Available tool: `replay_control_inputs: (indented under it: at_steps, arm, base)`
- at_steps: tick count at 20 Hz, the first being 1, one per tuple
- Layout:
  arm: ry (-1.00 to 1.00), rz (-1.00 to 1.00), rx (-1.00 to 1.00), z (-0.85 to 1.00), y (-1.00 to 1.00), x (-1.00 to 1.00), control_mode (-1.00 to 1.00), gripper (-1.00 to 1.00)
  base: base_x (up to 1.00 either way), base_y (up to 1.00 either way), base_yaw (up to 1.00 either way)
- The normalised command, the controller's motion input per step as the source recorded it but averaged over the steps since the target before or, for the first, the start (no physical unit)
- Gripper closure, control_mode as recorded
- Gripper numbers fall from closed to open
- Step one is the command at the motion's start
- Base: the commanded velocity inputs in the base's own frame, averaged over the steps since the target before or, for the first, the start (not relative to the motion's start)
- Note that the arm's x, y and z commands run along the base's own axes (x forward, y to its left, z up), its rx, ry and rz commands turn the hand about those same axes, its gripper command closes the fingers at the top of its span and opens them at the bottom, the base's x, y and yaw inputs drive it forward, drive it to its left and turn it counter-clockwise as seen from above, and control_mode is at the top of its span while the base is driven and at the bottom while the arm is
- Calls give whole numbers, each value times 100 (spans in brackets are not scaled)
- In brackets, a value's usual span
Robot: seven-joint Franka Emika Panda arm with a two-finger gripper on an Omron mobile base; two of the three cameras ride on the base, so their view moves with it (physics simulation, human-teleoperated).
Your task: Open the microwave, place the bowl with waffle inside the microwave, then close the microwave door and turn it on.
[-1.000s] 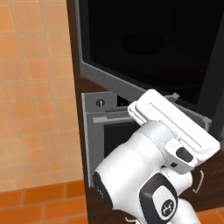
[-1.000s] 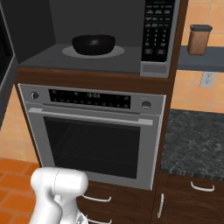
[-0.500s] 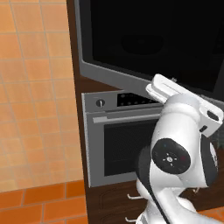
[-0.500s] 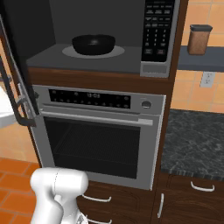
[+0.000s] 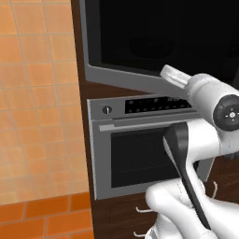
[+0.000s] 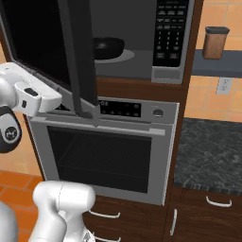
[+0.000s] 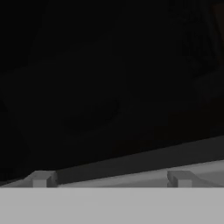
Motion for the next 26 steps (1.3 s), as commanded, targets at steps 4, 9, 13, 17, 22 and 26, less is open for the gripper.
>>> replay_control_inputs:
  at_steps: [4, 9, 13, 17, 22, 26]
  arm:
    - [12, 22, 0, 0, -16, 70, -100, -100]
    - [7, 17, 0, 0, -12, 60, -100, -100]
    - [2, 12, 0, 0, -3, 41, -100, -100]
    - [0, 11, 0, 0, -8, 32, -100, -100]
    - [-1, 10, -4, 0, -4, 23, -100, -100]
    - [-4, 5, -15, 0, 0, 23, -100, -100]
  base:
    - [0, 0, 0]
    - [0, 0, 0]
    - [0, 0, 0]
    - [0, 0, 0]
    - [0, 0, 0]
    - [0, 0, 0]
